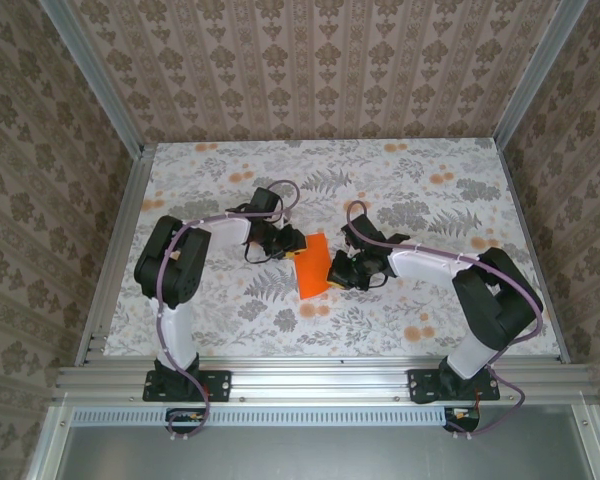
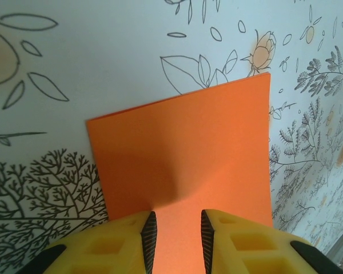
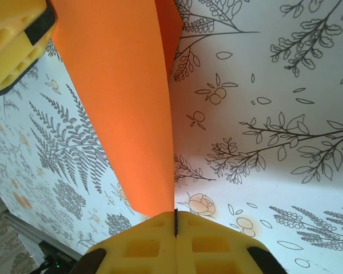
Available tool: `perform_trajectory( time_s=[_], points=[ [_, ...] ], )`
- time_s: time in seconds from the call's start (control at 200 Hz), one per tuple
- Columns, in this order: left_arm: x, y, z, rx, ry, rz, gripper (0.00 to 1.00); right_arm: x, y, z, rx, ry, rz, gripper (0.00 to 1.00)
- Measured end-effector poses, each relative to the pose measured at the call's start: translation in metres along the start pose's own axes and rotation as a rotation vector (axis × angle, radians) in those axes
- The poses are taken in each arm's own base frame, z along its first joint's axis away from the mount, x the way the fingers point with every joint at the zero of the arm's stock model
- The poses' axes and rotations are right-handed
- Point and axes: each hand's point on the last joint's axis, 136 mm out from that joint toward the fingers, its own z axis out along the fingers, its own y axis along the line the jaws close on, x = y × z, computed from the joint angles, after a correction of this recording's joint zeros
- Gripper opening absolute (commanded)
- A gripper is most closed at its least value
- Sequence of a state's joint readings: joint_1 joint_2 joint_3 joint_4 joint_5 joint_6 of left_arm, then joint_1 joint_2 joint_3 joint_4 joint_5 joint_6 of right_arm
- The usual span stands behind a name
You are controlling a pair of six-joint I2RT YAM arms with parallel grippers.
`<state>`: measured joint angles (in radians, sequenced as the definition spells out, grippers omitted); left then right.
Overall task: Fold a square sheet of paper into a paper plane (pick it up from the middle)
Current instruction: Third fold the triangle at the center of the table.
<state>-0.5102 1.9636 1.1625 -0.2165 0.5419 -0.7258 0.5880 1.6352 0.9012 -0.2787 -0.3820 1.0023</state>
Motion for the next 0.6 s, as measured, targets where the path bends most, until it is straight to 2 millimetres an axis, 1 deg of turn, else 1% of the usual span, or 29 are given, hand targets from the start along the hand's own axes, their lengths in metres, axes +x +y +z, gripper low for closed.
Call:
perform_trajectory(
  time_s=[0.17, 0.415, 0.6],
  points=[
    [-0.001, -0.001, 0.0, 0.0, -0.001, 0.001, 0.28, -0.005, 0.015, 0.003, -0.062, -0.01, -0.01, 0.04],
    [-0.001, 0.0, 0.001, -0.003, -0.001, 0.001, 0.27, -0.018, 0.033, 0.022, -0.115, -0.009, -0.021, 0.05],
    [0.0, 0.001, 0.001, -0.006, 0.001, 0.001, 0.26, -0.026, 0.04, 0.033, -0.135, -0.015, -0.016, 0.05]
  ],
)
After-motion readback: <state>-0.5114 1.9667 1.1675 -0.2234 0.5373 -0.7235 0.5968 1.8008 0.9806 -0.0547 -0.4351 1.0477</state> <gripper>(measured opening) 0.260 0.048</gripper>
